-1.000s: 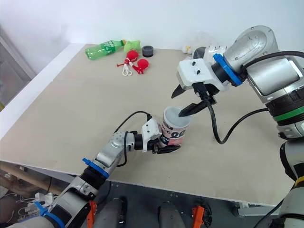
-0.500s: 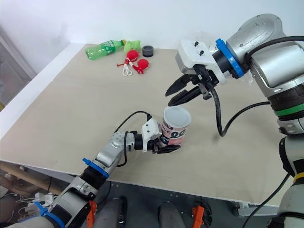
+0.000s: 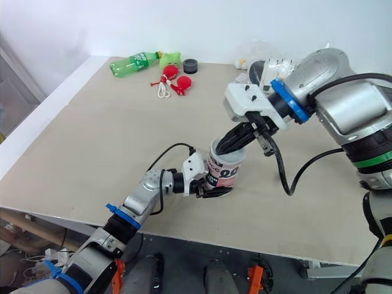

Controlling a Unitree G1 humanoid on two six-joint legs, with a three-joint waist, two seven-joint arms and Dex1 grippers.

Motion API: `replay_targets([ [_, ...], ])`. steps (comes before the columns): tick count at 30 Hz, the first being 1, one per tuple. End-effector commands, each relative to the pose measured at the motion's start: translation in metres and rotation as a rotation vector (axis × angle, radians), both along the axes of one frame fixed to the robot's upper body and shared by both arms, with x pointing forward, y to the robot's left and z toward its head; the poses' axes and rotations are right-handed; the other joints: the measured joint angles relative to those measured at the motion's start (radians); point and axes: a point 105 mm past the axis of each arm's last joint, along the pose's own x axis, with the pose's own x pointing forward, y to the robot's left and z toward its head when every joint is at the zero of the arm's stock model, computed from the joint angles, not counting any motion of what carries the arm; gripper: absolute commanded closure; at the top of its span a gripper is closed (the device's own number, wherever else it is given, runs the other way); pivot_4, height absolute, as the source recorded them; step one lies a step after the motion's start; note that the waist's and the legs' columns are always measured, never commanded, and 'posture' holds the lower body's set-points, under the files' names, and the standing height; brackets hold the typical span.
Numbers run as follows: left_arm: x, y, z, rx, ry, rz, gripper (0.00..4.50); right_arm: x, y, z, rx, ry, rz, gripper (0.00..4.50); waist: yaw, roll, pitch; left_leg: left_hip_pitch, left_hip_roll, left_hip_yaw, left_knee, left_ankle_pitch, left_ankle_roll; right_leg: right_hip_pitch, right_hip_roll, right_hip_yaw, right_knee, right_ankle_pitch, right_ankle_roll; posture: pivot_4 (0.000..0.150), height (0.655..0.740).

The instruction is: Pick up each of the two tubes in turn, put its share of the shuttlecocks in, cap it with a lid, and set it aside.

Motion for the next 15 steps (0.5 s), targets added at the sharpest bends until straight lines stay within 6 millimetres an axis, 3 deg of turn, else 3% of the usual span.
replay_targets([
  [1, -0.002, -0.002, 0.0, -0.001, 0.004, -0.007, 1.54, -0.003, -0.005, -0.007, -0.047, 0.004, 0.019, 4.42, 0.0, 0.0, 0.0, 0.0, 0.0, 0.0, 0.0, 0.0, 0.0, 0.0, 0.0, 0.0, 0.0, 0.0, 0.0, 0.15, 0.74],
  [9, -0.003, -0.003, 0.0, -0.003, 0.006, -0.007, 1.54, -0.001, -0.01, -0.033, -0.085, 0.066, 0.002, 4.42, 0.0, 0.0, -0.001, 0.003, 0.0, -0.002, 0.0, 0.0, 0.0, 0.004, 0.0, -0.001, 0.0, 0.0, 0.0, 0.15, 0.74],
  [15, -0.003, -0.003, 0.0, -0.003, 0.006, -0.008, 1.54, 0.012, -0.019, -0.033, -0.092, 0.037, -0.051, 4.42, 0.0, 0.0, -0.001, 0.006, 0.0, -0.002, 0.001, 0.0, 0.0, 0.007, 0.001, -0.001, 0.0, 0.0, 0.0, 0.15, 0.74],
])
